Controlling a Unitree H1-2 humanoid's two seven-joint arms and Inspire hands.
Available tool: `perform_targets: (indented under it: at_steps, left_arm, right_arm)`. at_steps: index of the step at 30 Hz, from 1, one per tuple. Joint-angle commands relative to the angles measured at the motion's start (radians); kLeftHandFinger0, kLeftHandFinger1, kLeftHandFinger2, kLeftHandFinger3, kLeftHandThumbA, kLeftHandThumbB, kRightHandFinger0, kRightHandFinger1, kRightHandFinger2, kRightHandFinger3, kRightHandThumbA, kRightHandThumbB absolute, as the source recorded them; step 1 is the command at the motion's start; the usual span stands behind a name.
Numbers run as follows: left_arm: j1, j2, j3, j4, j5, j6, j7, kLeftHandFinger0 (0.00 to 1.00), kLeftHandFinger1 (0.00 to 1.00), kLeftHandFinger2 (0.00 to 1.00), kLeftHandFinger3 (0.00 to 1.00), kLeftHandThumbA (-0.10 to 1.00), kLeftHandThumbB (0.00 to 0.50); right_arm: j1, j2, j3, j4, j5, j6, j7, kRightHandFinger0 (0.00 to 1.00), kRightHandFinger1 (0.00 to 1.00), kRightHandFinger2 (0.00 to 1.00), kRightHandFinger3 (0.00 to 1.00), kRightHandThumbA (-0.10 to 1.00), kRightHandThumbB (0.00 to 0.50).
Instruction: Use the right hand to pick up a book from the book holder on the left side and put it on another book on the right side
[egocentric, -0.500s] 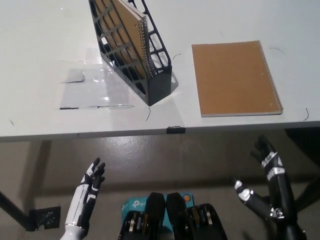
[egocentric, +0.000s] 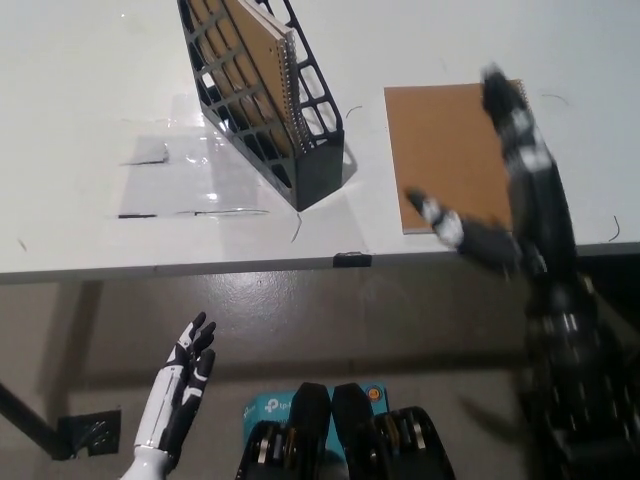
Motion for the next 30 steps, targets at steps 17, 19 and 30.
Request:
perform_targets:
  at_steps: [17,19,30]
  left_arm:
    - [-0.033,0.023,-0.042,0.010,0.069,-0.081,0.010,0.92,1.00,1.00,1.00,0.95,0.141]
    - [-0.035,0.027,-0.050,0.011,0.075,-0.086,0.005,0.93,1.00,1.00,1.00,0.96,0.158]
    - [-0.024,0.027,-0.061,0.014,0.082,-0.096,0.011,0.99,1.00,1.00,1.00,0.95,0.160]
  right_arm:
    - [-0.546,0.122,-0.046,0.550,0.213,0.271,0.131,0.95,1.00,1.00,1.00,0.89,0.246]
    - [-0.559,0.132,-0.042,0.570,0.217,0.276,0.142,0.93,1.00,1.00,1.00,0.89,0.231]
    - [-0.602,0.161,-0.016,0.687,0.182,0.253,0.137,0.95,1.00,1.00,1.00,0.91,0.216]
